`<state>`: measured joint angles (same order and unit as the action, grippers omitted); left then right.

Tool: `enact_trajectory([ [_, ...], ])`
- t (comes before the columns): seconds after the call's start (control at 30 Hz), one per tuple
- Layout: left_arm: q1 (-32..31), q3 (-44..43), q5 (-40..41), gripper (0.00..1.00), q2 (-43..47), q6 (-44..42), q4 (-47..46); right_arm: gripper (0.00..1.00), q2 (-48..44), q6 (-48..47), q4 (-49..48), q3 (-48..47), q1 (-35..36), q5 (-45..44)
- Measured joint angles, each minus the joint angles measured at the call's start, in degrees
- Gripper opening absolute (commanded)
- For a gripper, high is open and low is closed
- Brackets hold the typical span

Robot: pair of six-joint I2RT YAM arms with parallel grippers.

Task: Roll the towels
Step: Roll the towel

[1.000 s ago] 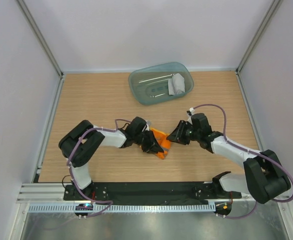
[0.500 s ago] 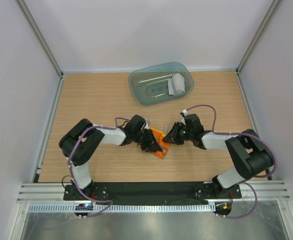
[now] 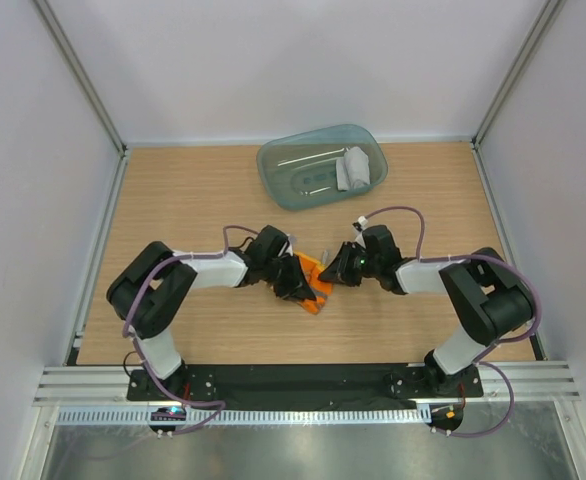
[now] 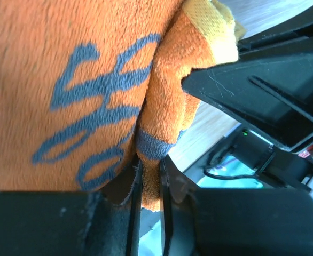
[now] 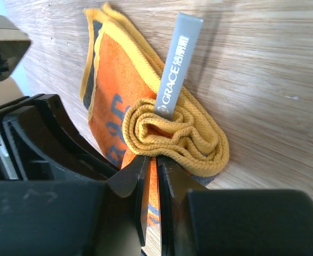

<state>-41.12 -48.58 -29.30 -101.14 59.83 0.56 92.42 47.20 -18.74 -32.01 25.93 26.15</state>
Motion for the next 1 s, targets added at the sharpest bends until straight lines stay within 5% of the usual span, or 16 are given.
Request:
enact_trajectory([
  [0.43,-0.1,1.6,9.2,0.32,10.4,-11.0,14.0,0.17,1.0,-0.1,0.5,-1.3,0.4,-0.2],
  [0.63,-1.4,0.8,21.7,0.32,17.4,-15.5,28.0,0.17,1.4,-0.5,0.9,-2.3,0.2,-1.4],
  [0.8,-9.0,-4.1,34.1,0.34,23.2,-18.2,34.9,0.17,1.4,-0.9,1.3,-2.5,0.2,-1.6],
  [1.0,-20.5,-10.2,40.3,0.37,23.3,-23.4,29.8,0.17,1.4,-1.0,1.8,-2.8,0.3,-1.7],
])
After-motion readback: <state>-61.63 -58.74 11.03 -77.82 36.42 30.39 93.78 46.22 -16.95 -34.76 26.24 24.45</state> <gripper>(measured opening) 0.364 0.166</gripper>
